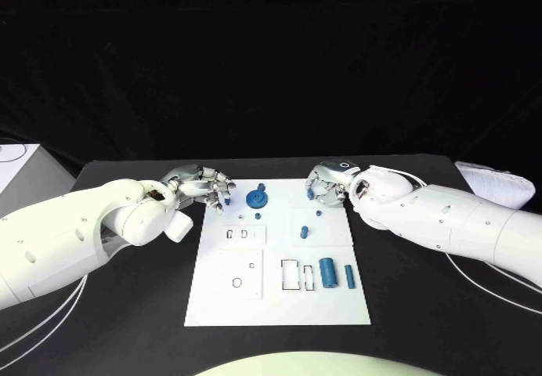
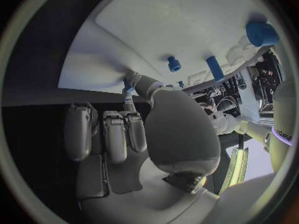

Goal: Assemble the parts on the task board

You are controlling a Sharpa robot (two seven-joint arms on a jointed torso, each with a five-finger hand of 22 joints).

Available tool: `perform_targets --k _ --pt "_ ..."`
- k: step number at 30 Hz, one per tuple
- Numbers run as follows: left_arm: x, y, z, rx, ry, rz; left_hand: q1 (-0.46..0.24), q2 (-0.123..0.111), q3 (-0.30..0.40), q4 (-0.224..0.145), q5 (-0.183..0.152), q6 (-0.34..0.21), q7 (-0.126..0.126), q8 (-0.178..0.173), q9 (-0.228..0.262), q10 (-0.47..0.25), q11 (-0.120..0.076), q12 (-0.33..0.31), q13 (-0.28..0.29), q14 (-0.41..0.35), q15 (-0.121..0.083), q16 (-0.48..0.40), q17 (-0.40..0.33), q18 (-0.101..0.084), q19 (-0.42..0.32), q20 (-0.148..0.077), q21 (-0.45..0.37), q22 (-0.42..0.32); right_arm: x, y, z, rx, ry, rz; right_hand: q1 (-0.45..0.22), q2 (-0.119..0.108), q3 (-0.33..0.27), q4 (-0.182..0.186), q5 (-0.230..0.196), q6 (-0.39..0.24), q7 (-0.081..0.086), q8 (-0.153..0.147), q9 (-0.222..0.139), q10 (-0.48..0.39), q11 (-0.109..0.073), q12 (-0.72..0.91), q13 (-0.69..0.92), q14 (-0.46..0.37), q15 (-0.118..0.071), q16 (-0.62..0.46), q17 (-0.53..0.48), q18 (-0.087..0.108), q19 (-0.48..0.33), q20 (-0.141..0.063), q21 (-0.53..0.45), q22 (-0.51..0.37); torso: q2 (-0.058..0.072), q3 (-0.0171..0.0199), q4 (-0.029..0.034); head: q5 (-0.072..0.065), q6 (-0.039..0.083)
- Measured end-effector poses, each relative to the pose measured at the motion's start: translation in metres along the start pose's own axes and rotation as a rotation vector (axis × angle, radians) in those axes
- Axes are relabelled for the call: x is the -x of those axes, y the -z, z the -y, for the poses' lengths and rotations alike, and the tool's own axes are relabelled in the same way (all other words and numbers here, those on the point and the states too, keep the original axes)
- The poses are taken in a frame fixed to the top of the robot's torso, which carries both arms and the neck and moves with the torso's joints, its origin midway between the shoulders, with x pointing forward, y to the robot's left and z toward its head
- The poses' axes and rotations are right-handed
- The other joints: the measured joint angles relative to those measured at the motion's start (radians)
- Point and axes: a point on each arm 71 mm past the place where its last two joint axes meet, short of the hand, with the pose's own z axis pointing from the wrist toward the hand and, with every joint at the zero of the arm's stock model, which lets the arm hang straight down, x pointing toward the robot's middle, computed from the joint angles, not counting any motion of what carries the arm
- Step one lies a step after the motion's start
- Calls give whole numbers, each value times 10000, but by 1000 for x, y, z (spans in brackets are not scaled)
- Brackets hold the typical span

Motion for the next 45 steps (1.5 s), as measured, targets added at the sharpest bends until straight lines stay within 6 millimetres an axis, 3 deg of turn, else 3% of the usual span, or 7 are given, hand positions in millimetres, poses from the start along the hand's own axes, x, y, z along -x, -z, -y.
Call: perform_targets --k 5,11,23,34,39,43,45 --pt "0 0 0 16 5 -19 0 0 0 0 0 0 0 0 0 0 0 0 0 0 0 1 0 0 0 0 0 0 1 1 1 -58 -123 155 -44 44 -144 144 0 528 -37 348 139 0 -1 125 -1 1 0 0 0 1 37 37 114 0 -3 -5 -1 4 1" --pt "0 0 -2 49 15 -60 0 0 -28 29 0 0 0 0 0 0 0 0 -12 0 0 2 -23 0 0 0 0 1 2 2 2 -135 -320 309 -81 81 -225 226 0 604 -87 424 176 0 -1 165 -2 1 0 0 -1 2 36 37 175 -1 -2 -3 -7 1 8" --pt "-1 0 -3 93 24 -104 0 0 -28 28 0 0 0 1 -12 0 0 0 -20 0 0 3 -36 0 0 0 0 -9 2 9 11 -600 -792 446 -160 160 -348 410 5 322 37 281 102 3 3 165 -4 1 0 0 -1 1 73 0 174 -3 -5 1 -7 1 11" --pt "0 0 -4 138 22 -121 0 0 -28 28 0 0 -1 1 -35 0 0 0 -32 -36 37 3 -74 0 0 0 0 -18 4 20 23 -1307 -1687 378 -79 240 -175 499 511 175 86 188 72 1 71 165 -5 0 73 0 -1 0 157 86 174 -5 -8 0 -11 16 24" --pt "0 0 -4 161 20 -129 41 41 -28 28 0 0 -1 0 -35 0 0 0 -45 -37 37 3 -95 -1 0 0 1 -18 9 19 27 -1933 -2453 264 -806 250 -383 1121 1124 259 3 188 88 1 71 292 -6 0 73 0 -2 2 236 86 340 -6 -8 0 -15 22 25" --pt "0 1 -5 190 18 -144 41 41 -28 28 0 0 -1 1 -42 0 0 0 -45 -36 37 -35 -107 0 0 0 0 -18 14 14 30 -2739 -3282 21 -1179 256 -564 1492 1163 358 -39 264 140 1 70 292 -6 0 73 0 -2 1 237 84 437 -6 -7 1 -12 6 29" --pt "0 1 -5 205 15 -158 41 41 -28 28 0 0 -1 1 -45 0 0 0 -44 -36 37 -35 -112 -1 0 0 0 -18 17 9 31 -3268 -3745 -223 -1591 267 -743 1853 1163 467 -93 340 203 3 68 292 -6 0 73 0 -2 -139 269 53 462 -6 -6 -6 -8 -6 29"
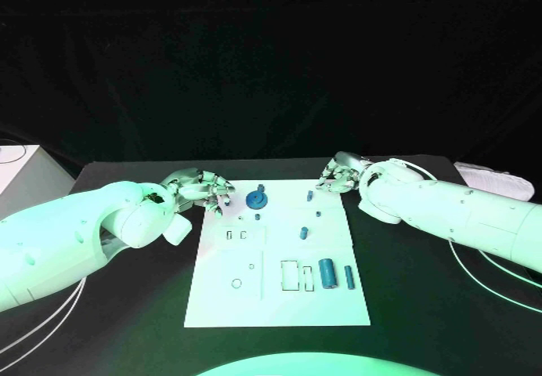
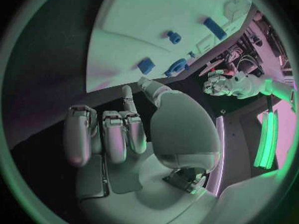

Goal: Assemble the parts on the task board

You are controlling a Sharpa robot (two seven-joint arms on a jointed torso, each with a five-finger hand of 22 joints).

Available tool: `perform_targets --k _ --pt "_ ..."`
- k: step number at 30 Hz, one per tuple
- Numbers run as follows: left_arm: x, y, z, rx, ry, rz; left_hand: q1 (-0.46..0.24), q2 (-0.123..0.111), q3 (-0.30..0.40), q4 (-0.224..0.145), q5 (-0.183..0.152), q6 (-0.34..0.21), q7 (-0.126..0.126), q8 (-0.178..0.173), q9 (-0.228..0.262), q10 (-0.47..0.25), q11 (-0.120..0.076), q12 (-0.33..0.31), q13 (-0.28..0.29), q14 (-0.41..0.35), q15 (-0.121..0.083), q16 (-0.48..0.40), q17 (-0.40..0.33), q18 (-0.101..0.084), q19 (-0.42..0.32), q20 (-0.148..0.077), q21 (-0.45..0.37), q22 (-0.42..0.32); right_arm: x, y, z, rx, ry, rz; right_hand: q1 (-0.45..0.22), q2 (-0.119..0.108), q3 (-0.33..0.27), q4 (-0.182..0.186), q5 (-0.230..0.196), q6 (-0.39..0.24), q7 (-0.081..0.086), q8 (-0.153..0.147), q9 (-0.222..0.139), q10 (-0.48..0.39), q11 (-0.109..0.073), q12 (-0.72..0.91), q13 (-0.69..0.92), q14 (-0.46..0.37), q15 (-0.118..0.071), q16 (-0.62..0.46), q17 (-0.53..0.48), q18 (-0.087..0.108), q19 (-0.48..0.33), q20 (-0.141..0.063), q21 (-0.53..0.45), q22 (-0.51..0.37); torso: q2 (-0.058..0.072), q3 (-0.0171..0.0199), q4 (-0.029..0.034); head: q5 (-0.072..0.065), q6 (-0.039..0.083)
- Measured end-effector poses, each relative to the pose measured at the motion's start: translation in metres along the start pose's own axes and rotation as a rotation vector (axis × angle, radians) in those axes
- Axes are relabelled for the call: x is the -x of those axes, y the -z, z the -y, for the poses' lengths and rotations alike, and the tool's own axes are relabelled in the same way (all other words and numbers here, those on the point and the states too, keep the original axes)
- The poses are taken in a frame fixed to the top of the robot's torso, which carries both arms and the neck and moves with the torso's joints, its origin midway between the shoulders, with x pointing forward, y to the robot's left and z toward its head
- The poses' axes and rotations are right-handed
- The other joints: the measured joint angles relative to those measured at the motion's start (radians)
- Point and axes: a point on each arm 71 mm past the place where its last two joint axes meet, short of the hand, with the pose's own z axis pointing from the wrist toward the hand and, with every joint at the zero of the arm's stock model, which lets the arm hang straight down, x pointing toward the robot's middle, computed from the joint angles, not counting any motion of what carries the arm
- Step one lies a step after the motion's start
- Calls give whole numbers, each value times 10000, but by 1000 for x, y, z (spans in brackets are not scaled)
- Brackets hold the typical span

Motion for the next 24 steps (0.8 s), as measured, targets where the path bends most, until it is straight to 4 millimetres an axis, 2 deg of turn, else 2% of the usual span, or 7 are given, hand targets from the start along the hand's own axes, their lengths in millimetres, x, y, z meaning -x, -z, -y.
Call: perform_targets --k 3,6,10,16,24 --pt "0 0 0 22 -4 -16 0 0 0 0 0 0 0 0 0 0 0 0 0 0 0 0 0 0 0 0 0 0 3 -7 -1 -885 -551 -418 -394 -2 -250 410 60 30 -30 77 129 21 -84 0 5 -34 -41 0 0 -19 18 -19 0 0 1 -7 9 -12 1" --pt "0 0 0 40 -9 -34 0 0 0 0 0 0 0 0 0 0 0 0 -7 0 0 0 -15 0 0 0 0 0 3 -12 -1 -1732 -940 -902 -713 5 -452 849 484 66 -66 161 318 -2 -107 0 8 -34 -112 0 0 -19 -2 -75 0 -1 7 -13 23 -14 2" --pt "0 1 -1 70 -16 -36 0 0 0 0 0 0 0 0 0 0 0 0 -11 0 0 0 -19 0 0 0 0 1 2 -17 0 -2532 -1178 -1458 -1030 -46 -699 1248 731 109 -109 320 603 1 -180 0 8 1 -149 0 0 -18 33 -110 41 -1 13 -20 24 -15 -3" --pt "0 2 -1 115 -26 -70 0 0 0 0 0 0 0 0 -14 -37 37 0 -21 0 0 0 -28 0 0 0 -40 -11 6 -27 -8 -3413 -1307 -2220 -1190 -98 -915 1520 907 117 -191 478 908 35 -215 -1 7 -35 -185 0 0 -17 -2 -145 41 2 21 -33 25 -8 -32" --pt "-2 2 -1 191 -50 -182 0 0 0 0 0 0 0 0 -14 -37 37 0 -21 0 0 0 -42 -1 0 0 -40 -11 9 -34 -18 -3968 -1201 -3067 -1477 55 -997 1602 967 176 -244 628 1194 0 -250 -1 6 1 -221 0 0 -17 33 -180 40 7 45 -71 58 -54 -70"
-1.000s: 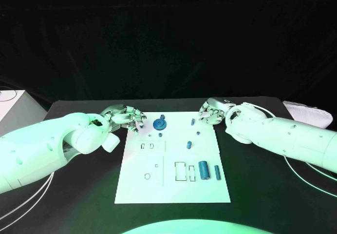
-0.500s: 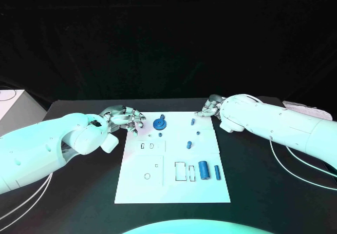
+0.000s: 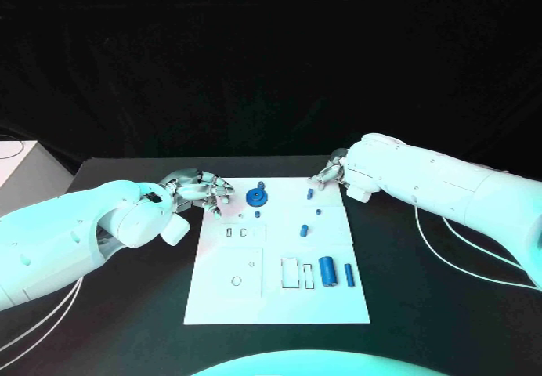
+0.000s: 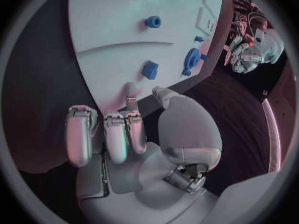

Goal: Assemble the parts on the task board

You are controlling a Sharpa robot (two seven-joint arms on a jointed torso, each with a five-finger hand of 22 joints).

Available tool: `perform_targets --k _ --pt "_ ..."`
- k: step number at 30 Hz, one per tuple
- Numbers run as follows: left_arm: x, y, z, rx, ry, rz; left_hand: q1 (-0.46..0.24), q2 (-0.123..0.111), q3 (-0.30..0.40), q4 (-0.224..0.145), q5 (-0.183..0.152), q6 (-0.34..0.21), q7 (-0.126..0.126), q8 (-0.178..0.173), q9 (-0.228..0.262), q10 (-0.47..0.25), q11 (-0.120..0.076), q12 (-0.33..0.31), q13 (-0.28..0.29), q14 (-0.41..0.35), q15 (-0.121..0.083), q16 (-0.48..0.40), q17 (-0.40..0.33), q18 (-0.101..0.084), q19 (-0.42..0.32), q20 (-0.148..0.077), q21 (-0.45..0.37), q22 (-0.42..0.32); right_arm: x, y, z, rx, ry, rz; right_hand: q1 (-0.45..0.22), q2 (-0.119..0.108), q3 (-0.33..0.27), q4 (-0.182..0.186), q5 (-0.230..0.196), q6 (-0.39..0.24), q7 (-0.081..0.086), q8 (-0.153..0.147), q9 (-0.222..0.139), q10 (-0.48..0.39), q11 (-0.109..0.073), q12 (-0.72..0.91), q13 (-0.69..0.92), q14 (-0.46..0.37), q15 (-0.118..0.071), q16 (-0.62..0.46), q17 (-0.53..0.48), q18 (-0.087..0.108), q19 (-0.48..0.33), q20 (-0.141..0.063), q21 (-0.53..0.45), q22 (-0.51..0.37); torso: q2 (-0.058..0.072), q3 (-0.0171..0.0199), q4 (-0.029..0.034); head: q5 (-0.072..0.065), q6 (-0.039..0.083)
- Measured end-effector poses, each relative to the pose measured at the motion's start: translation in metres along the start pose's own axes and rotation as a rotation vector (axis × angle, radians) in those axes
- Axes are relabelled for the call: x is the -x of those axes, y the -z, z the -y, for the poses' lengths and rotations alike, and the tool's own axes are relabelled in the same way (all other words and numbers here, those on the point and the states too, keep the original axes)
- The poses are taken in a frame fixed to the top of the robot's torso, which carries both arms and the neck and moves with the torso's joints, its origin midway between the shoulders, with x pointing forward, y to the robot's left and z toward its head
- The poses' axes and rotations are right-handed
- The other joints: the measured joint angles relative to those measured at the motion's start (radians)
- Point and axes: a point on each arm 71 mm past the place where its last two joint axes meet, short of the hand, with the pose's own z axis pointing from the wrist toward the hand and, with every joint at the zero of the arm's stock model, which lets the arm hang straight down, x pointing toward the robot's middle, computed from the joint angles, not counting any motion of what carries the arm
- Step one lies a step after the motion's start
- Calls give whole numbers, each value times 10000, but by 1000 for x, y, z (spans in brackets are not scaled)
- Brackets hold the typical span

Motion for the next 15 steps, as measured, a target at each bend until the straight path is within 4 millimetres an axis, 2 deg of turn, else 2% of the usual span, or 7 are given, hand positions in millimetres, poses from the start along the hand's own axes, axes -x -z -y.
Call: perform_targets --k 8,15 --pt "-1 0 0 84 -23 -93 0 0 0 0 0 0 0 0 0 0 0 0 0 -1 1 0 -22 0 0 0 0 0 0 1 -8 -206 115 -427 -157 87 -58 0 0 -24 -57 77 182 34 -36 0 -1 -35 -35 0 0 0 -36 -36 38 -1 29 -36 43 -34 -4" --pt "-1 0 -1 156 -44 -140 40 39 0 0 0 -38 37 0 -12 0 0 0 -14 -36 36 -40 -40 1 0 0 0 -8 -2 2 -12 -233 386 -808 -195 125 -58 0 0 -57 -96 173 348 -1 -71 -1 -2 -35 -35 0 0 0 -36 -35 38 -2 28 -43 32 -11 -23"
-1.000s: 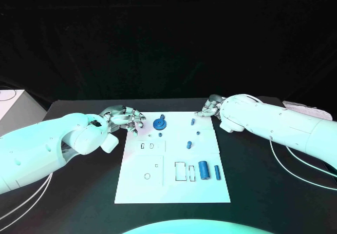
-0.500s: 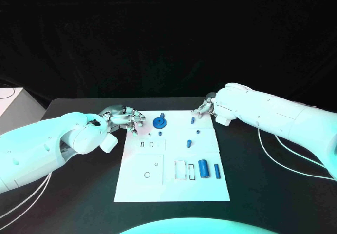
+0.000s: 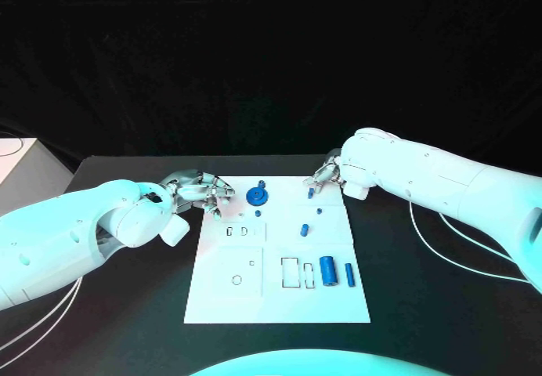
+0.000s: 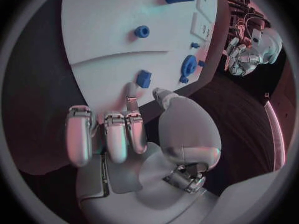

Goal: Assemble the parts on the task board

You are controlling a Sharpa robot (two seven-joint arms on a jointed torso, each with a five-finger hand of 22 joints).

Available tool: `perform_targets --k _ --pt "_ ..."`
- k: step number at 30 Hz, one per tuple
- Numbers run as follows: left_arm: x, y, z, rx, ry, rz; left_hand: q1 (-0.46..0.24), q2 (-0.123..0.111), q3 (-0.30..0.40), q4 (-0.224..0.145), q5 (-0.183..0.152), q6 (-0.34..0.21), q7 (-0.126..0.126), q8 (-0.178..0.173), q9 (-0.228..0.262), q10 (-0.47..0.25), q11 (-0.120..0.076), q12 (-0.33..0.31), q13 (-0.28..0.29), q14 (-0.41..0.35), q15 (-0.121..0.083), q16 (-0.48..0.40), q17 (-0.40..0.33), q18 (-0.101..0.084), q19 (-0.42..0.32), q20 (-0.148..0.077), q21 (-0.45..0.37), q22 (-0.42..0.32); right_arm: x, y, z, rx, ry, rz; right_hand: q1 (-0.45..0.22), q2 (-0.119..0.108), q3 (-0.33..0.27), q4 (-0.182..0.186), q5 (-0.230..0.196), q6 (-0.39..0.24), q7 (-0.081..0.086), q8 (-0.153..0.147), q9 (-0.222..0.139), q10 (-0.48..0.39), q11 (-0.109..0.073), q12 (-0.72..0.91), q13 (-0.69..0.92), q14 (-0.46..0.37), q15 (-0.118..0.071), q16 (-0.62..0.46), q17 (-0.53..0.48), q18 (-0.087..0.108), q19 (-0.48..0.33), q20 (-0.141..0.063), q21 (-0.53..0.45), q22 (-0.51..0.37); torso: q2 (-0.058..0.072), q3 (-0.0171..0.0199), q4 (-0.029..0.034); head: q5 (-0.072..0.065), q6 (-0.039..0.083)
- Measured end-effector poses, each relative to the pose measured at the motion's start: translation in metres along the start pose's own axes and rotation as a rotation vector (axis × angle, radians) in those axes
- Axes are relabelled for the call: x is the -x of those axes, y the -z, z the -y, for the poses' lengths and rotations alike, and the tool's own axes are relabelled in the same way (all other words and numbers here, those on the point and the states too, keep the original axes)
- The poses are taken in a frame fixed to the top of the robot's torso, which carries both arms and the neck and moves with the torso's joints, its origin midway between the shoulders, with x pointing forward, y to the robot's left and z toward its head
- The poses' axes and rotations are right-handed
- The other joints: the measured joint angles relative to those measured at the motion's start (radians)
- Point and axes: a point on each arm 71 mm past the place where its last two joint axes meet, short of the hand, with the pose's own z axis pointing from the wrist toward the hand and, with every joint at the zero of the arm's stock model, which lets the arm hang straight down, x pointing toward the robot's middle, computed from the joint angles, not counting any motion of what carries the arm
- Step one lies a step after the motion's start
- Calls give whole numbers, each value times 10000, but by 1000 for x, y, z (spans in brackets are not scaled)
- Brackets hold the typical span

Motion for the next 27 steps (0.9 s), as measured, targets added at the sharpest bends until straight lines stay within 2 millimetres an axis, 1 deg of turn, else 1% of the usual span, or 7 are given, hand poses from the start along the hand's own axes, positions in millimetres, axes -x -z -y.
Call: perform_targets --k 4,12,16,21,22,26,27 --pt "0 0 0 45 -16 -32 0 0 0 0 0 0 0 0 0 0 0 0 1 0 0 0 0 -1 0 0 0 0 -2 1 -1 -3 202 -225 0 0 0 0 0 41 -42 19 32 0 0 0 -1 21 -21 0 8 0 0 0 0 0 -6 5 -13 7 -21" --pt "-1 0 -1 114 -58 -94 38 38 0 0 0 0 0 0 -13 0 0 0 -23 -36 -36 0 -13 0 0 0 0 0 -4 2 -3 -14 503 -366 6 -1 102 -102 135 51 -53 96 262 14 -57 0 -1 1 -71 0 8 0 11 -60 0 -1 -10 11 0 -21 -23" --pt "-1 0 -1 132 -84 -113 38 38 0 0 0 0 0 0 -14 0 0 0 -23 -36 -36 0 -13 0 0 0 0 1 -5 2 -5 -17 615 -338 328 -30 240 -240 135 60 -58 207 507 0 -71 0 -2 1 -71 0 7 -1 -1 -72 37 -2 -7 10 6 -16 -11" --pt "-1 0 -1 143 -100 -134 38 38 0 0 0 0 0 0 -13 0 0 0 -23 -36 -36 0 -13 0 0 0 0 1 -6 2 -6 -25 690 -253 401 -82 295 -294 135 52 -92 253 638 0 -70 0 -3 1 -71 0 7 0 -1 -71 37 -3 -1 8 7 -10 -2" --pt "-1 0 -1 144 -103 -140 38 38 0 0 0 0 0 0 -13 0 0 0 -23 -36 -36 0 -12 0 0 0 0 1 -6 2 -6 -27 703 -233 441 -36 312 -311 135 38 -104 271 649 0 -70 0 -3 0 -71 0 7 -1 -1 -71 37 -3 1 7 7 -8 -2" --pt "-2 0 -1 146 -112 -158 38 38 0 0 0 0 -1 0 -13 0 0 0 -23 -36 -35 0 -13 0 0 0 0 1 -6 2 -7 -18 727 -167 494 -92 377 -376 135 -18 -82 331 669 0 -70 0 -3 0 -70 0 6 0 -1 -71 37 -3 6 7 7 -5 -16" --pt "-2 0 -1 146 -113 -161 38 38 0 0 0 0 -1 0 -22 0 0 0 -23 -35 -35 0 -32 0 0 0 0 -6 -6 2 -8 -14 731 -153 606 -43 411 -411 135 -29 -79 337 728 -1 -70 0 -3 0 -70 0 6 0 -1 -71 63 -3 7 7 7 -12 -23"
